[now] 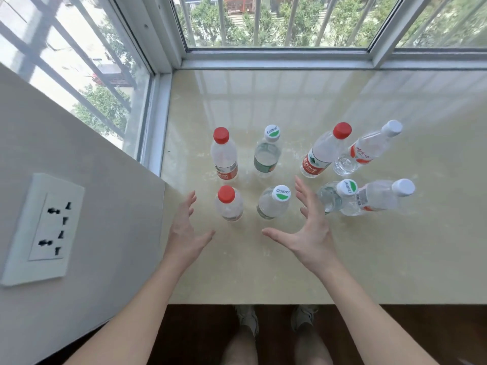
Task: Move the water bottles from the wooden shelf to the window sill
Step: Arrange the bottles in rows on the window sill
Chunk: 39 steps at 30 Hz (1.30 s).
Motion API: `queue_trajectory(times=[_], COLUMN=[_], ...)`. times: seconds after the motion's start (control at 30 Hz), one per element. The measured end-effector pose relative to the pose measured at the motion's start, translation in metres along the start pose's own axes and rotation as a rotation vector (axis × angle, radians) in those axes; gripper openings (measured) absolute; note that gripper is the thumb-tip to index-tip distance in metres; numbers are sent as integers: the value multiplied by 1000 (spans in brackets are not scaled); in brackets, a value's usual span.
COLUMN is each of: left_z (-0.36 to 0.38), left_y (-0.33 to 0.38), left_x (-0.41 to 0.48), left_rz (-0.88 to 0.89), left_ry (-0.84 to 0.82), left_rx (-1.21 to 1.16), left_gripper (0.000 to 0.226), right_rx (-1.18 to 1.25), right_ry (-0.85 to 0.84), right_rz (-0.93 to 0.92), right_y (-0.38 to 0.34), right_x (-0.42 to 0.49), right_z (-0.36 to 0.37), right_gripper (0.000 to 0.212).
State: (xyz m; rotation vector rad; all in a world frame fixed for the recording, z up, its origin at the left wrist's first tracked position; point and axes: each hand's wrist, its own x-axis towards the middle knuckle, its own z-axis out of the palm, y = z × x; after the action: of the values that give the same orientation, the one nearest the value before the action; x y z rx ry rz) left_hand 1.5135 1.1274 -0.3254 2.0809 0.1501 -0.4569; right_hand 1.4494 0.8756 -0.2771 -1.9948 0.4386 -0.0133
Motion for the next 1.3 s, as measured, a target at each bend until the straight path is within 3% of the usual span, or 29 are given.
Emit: queue_trajectory(times=[0.13,0.3,0.4,0.57,0.7,0.9,1.3], left_z=[-25,-36,-34,-19,-5,7,16], left_y=[27,68,82,90,90,89,86], left_x=[4,37,63,95,111,122,126], left_rz=[9,96,133,158,153,162,153], left_ry=[86,128,100,20,-21,-11,9], left_rx=[-29,-48,-3,101,78,119,107], left_gripper=[79,69,79,95,89,68,59], right_rx=[39,53,-112,-283,-316,-330,-383], right_ry=[17,93,16,-159,-174,-152,-69], right_rz=[-129,-50,6,101,162,151,152], right_y=[-47,-76,-83,-73,-49,-32,-28], right_x=[-2,54,97,141,153,161,161], right_z=[-31,-44,-42,-23,-4,15,22], right_gripper=[93,60,67,95,102,85,51])
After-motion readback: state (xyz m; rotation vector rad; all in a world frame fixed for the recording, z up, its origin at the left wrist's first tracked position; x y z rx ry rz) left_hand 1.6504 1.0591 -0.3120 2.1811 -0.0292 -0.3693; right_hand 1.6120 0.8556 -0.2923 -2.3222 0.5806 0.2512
